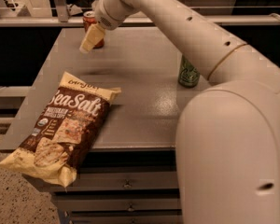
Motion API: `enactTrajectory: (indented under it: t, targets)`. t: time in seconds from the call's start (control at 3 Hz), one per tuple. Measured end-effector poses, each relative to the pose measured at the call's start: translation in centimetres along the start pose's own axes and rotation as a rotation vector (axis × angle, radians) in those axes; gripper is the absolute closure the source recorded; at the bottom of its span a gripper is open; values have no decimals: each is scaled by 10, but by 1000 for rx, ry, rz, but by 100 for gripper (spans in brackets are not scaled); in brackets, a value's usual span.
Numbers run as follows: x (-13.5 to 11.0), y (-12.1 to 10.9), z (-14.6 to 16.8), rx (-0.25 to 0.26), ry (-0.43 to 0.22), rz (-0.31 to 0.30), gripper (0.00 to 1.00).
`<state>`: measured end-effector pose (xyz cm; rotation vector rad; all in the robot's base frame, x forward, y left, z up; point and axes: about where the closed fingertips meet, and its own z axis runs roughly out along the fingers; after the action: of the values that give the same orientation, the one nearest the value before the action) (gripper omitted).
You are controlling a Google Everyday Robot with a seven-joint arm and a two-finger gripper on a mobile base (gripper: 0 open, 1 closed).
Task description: Knock coke can over
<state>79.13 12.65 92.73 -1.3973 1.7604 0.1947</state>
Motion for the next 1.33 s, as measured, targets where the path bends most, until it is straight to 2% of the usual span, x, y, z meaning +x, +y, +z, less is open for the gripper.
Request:
enactTrajectory:
  t: [0.33,0.67,1.33]
  targets:
    - [-6,-14,34,-17,-66,43,0]
    - [-7,-33,51,-2,-115,84,0]
    - [-2,-59,61,35,-168,172,0]
